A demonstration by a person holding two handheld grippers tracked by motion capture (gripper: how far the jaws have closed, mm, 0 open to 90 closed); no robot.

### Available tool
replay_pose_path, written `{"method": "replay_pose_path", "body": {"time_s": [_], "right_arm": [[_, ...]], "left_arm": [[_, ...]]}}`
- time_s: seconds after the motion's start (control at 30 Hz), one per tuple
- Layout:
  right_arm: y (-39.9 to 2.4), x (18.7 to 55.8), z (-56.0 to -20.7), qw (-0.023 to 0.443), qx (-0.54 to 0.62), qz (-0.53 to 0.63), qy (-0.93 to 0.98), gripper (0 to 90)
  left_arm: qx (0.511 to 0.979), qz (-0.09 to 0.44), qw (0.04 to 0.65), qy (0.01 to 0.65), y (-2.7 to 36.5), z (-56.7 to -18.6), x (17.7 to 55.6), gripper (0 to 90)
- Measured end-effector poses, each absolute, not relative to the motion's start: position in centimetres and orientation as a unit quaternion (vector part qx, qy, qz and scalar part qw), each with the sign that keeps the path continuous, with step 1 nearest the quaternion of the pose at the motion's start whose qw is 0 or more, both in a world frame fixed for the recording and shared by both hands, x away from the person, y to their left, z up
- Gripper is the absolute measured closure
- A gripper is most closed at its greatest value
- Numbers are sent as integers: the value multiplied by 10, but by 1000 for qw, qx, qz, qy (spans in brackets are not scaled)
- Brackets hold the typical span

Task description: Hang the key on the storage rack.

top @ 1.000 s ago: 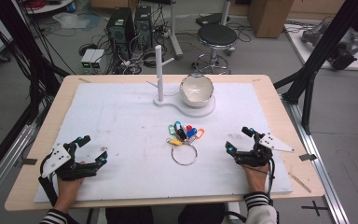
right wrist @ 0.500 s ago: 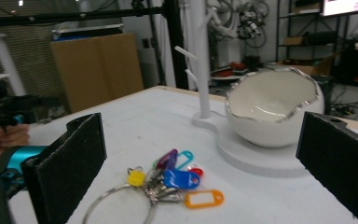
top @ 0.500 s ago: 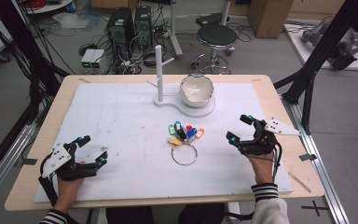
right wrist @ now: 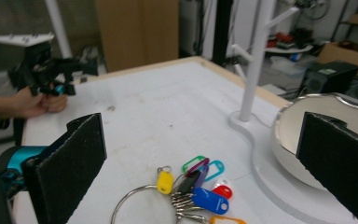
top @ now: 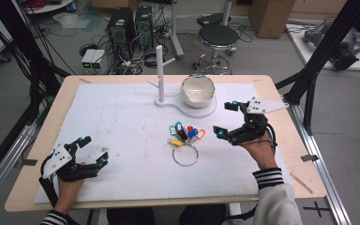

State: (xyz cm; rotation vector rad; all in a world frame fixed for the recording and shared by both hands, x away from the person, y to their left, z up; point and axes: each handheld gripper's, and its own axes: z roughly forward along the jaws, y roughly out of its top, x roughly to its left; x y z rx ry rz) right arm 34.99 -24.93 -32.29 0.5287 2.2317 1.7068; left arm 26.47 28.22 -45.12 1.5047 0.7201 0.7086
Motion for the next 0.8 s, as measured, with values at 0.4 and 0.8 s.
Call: {"method": "replay_pose_path", "body": {"time_s": [0.4, 0.8], "right_arm": [[-203, 362, -302, 108, 111, 505, 849, 10], [-166, 367, -305, 65, 61, 412, 907, 10]], "left_arm": [[656, 307, 616, 310, 282, -451, 265, 107], [656, 309, 615, 310, 282, -451, 265, 107]]}}
